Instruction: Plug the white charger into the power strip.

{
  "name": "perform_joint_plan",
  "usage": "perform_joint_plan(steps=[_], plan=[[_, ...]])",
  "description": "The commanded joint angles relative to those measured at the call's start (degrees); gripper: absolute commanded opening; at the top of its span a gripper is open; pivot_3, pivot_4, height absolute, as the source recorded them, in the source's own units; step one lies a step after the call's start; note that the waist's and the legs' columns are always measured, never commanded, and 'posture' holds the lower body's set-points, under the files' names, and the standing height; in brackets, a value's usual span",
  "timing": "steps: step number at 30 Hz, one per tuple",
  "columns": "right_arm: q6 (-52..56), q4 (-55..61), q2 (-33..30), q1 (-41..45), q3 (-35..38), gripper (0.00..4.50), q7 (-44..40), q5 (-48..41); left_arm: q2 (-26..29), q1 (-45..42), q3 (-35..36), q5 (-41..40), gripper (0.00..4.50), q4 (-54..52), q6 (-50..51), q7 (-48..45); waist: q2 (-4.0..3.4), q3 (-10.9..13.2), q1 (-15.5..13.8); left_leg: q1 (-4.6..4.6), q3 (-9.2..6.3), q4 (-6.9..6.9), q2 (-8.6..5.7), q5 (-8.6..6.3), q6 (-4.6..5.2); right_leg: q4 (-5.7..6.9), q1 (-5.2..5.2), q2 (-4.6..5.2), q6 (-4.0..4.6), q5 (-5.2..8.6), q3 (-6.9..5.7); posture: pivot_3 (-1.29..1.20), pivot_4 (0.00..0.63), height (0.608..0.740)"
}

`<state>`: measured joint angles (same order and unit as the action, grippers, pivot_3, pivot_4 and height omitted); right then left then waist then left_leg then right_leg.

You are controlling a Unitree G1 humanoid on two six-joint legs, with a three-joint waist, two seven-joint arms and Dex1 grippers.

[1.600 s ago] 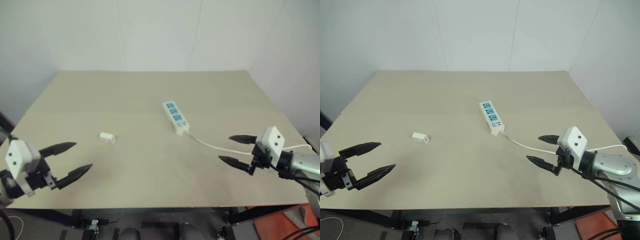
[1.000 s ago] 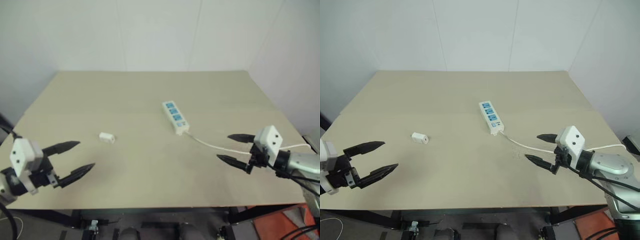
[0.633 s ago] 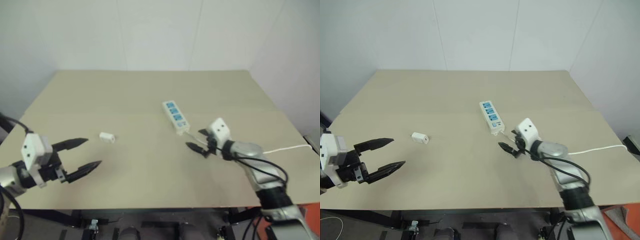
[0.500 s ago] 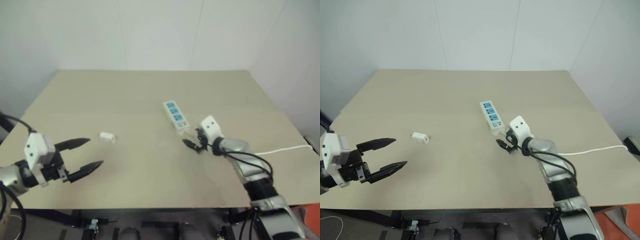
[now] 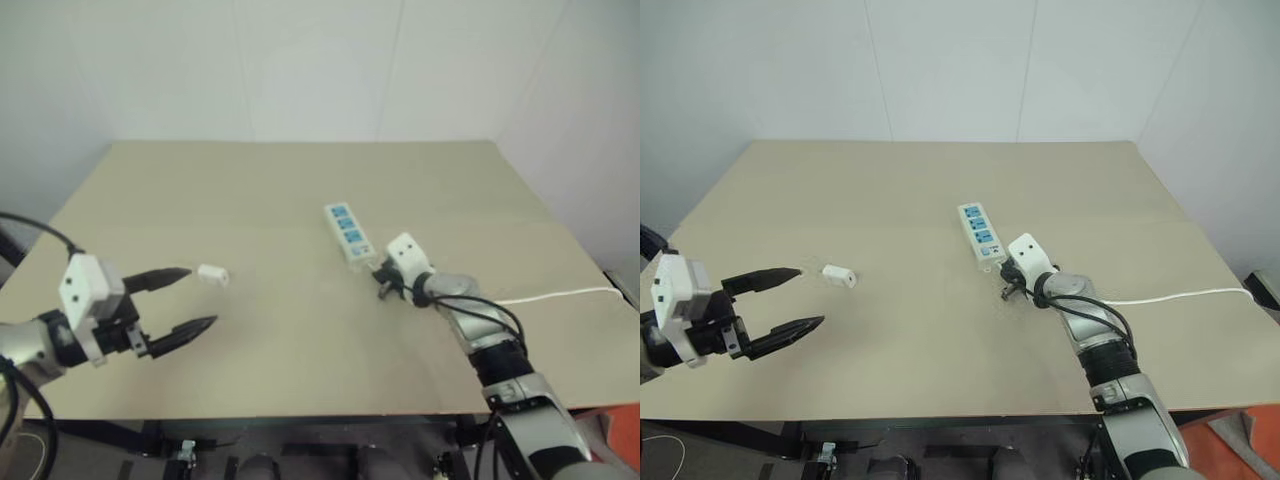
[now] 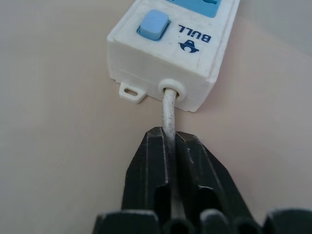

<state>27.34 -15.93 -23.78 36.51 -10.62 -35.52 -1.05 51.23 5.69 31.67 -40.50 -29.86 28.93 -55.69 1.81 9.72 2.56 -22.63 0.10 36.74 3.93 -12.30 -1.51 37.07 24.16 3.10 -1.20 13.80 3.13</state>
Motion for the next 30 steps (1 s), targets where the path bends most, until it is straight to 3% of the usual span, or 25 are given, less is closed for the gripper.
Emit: perform_joint_plan(steps=[1, 6, 12, 19, 25, 30], plan=[[-5.6, 9.0, -2.4, -4.8, 0.0, 0.02, -9.6, -4.8, 1.0, -1.3, -0.3, -0.8, 4.5, -0.7, 0.3, 0.2, 0.0, 0.0, 0.0, -0.01, 0.0, 0.0, 0.0, 0.0, 0.0, -0.02, 0.0, 0.0, 0.0, 0.0, 0.0, 0.0, 0.15, 0.74], [-15.1, 18.5, -8.3, -15.6, 2.7, 0.02, -22.0, -11.4, 1.5, -1.9, -0.5, -0.5, 4.5, 1.0, -0.3, -1.0, 0.0, 0.0, 0.2, 0.01, 0.01, -0.02, 0.0, -0.02, 0.04, -0.01, -0.01, 0.0, -0.05, 0.03, 0.01, 0.0, 0.15, 0.74], [-21.2, 15.2, -12.1, -19.5, 2.9, 0.02, -24.1, -9.3, 1.7, -3.5, -2.3, 0.7, 4.5, 4.3, -2.3, -3.3, 0.02, 0.0, 0.1, 0.31, 0.07, -0.01, 0.0, -0.02, 0.03, 0.01, -0.2, 0.0, -0.38, 0.22, 0.07, 0.0, 0.15, 0.74], [-24.3, 12.4, -10.3, -19.5, 4.8, 2.37, -18.8, -8.5, 1.5, -4.0, -3.5, 1.8, 4.5, 6.8, -4.3, -5.8, 0.04, 0.0, -0.1, 0.15, 0.1, -0.01, 0.0, -0.02, 0.03, -0.01, -0.07, -0.02, -0.21, 0.12, 0.14, 0.0, 0.15, 0.74], [-20.5, 18.5, -9.3, -24.4, 12.3, 4.44, -21.2, -20.9, 1.4, -3.5, -2.9, 2.5, 4.5, 8.9, -6.2, -8.2, 0.05, 0.0, -0.5, 0.19, 0.11, -0.01, -0.01, -0.02, 0.03, 0.0, -0.13, -0.01, -0.23, 0.13, 0.13, 0.0, 0.15, 0.74], [-22.5, 22.9, -3.9, -27.1, 11.3, 4.48, -17.6, -21.8, 1.4, -3.3, -2.7, 2.7, 4.5, 9.9, -7.2, -9.1, 0.04, 0.0, 0.0, 0.28, 0.11, -0.01, 0.01, -0.02, 0.03, 0.02, -0.17, -0.03, -0.4, 0.23, 0.14, 0.0, 0.15, 0.74]])
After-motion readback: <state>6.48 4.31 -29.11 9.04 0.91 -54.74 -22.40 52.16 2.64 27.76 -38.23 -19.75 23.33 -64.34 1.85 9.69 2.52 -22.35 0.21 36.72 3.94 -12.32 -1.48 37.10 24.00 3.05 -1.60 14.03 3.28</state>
